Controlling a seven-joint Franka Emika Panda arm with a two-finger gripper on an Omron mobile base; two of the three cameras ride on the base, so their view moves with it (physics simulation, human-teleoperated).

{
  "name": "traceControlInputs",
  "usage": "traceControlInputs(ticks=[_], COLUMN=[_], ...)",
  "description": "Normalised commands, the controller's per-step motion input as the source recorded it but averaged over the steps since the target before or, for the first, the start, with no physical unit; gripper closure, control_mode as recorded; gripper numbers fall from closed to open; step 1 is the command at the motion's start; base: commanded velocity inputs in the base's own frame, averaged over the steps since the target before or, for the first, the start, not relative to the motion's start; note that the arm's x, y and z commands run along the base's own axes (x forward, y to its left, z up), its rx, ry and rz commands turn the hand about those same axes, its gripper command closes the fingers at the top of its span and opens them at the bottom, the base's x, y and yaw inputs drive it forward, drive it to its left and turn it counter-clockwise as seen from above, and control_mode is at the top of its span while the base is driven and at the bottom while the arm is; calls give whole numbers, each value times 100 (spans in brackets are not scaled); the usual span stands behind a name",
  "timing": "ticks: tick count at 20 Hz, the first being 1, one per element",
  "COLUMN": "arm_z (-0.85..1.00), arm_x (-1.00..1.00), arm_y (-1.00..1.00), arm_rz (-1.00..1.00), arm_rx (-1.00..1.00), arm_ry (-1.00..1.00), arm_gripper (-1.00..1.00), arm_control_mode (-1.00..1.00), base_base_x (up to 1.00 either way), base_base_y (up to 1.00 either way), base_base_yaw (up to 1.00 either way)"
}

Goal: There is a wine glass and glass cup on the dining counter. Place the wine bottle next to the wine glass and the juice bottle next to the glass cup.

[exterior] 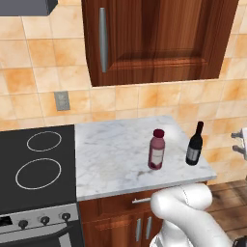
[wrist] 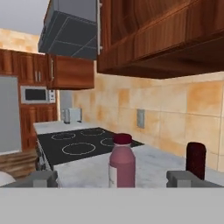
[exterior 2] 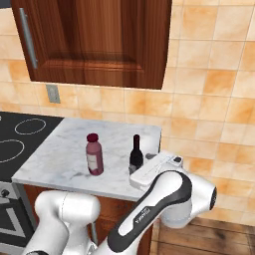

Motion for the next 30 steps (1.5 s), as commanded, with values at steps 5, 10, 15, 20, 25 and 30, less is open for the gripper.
traceControlInputs(ticks=[5, 10, 15, 20, 25, 30], arm_z=[-19, -31, -28, -20, -22, -26], arm_x=[30, 69, 34, 26, 43, 35], arm_y=[16, 37, 10, 0, 2, 0], arm_rz=[-1, -8, 0, 0, 0, 0], arm_rx=[2, -1, 0, 0, -2, -4], arm_ry=[2, 0, 0, 0, 0, 1], arm_gripper=[-100, -100, -100, -100, -100, -100], arm_control_mode=[-100, -100, -100, -100, -100, -100], base_base_x=[0, 0, 0, 0, 0, 0], base_base_y=[0, 0, 0, 0, 0, 0], base_base_yaw=[0, 0, 0, 0, 0, 0])
